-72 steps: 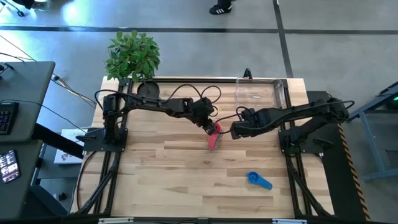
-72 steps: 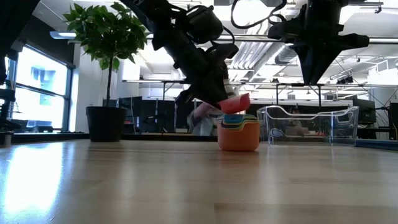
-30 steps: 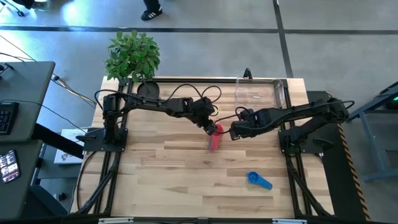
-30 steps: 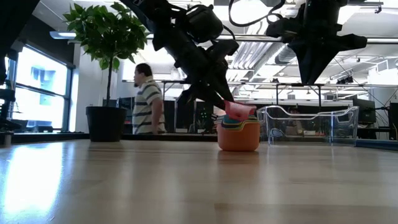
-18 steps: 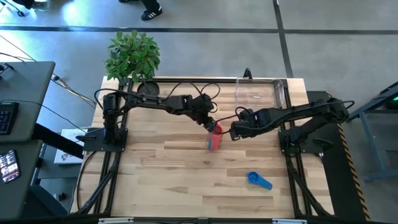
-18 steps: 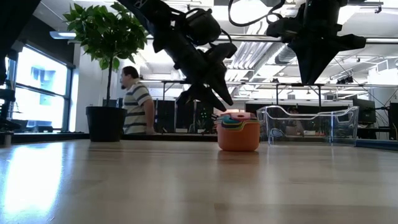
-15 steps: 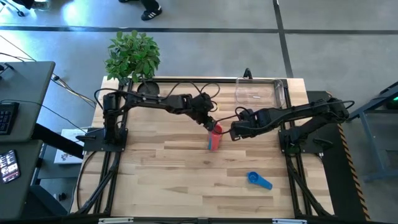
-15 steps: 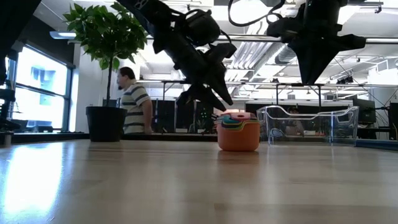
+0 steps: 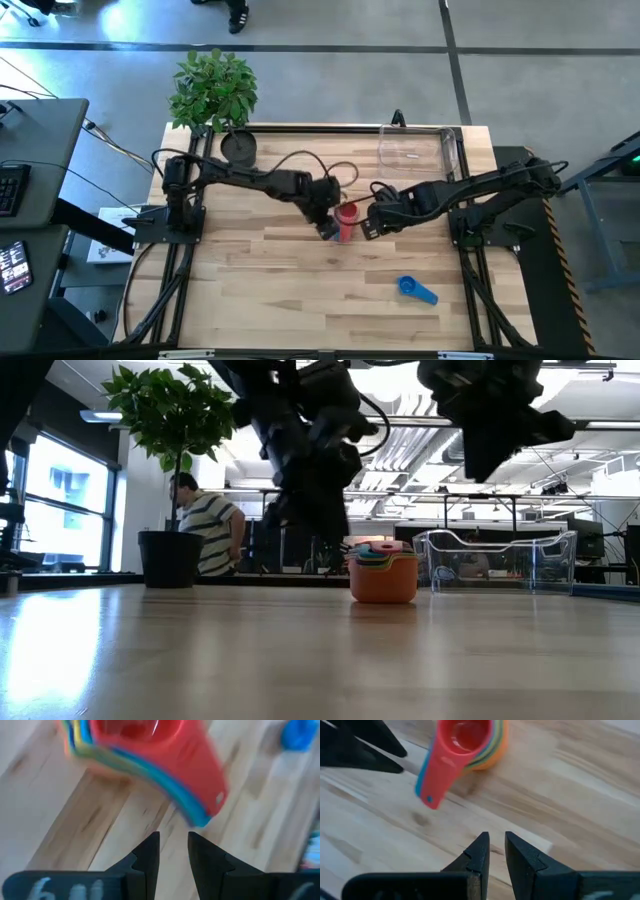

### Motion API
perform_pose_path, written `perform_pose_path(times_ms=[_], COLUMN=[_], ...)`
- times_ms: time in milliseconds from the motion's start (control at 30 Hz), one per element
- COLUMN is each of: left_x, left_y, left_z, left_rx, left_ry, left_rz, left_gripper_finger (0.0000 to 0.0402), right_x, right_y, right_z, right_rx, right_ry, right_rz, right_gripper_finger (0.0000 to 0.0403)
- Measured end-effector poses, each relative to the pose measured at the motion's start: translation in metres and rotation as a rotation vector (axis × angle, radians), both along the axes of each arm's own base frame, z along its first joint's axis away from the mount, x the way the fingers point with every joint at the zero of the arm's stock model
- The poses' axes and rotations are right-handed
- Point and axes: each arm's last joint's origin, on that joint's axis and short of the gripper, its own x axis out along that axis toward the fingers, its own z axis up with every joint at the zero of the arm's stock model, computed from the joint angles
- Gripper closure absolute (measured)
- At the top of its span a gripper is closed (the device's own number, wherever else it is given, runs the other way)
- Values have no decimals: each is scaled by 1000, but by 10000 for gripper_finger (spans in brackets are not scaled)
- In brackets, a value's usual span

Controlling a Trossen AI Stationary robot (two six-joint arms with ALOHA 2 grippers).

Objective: Nest measuring cups in basket
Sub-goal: Stack the red measuring cup on the light blue measuring cup

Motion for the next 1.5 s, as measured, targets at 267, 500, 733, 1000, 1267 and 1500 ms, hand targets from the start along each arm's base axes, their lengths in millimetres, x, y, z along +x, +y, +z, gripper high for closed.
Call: perform_pose_path(times_ms=[267,500,733,1000,1267,1500], left_x=[0,-1,-2,-3,-3,-2], left_y=[-17,-15,-13,-11,-11,-11], left_z=[-1,-2,-3,-4,-5,-5], left_rx=[98,156,249,320,361,372], left_ry=[13,19,27,34,29,21], left_rz=[-19,-39,-46,-61,-101,-118], left_gripper_finger=[312,312,312,312,312,312], right_x=[26,44,58,61,67,68], right_y=[12,17,19,16,10,10], right_z=[-27,-54,-77,-80,-79,-79], right_rx=[8,16,-6,-73,-63,-31], right_ry=[-6,20,19,1,-49,-52], right_rz=[-21,-80,-115,-157,-160,-149], right_gripper_finger=[351,351,351,351,351,351])
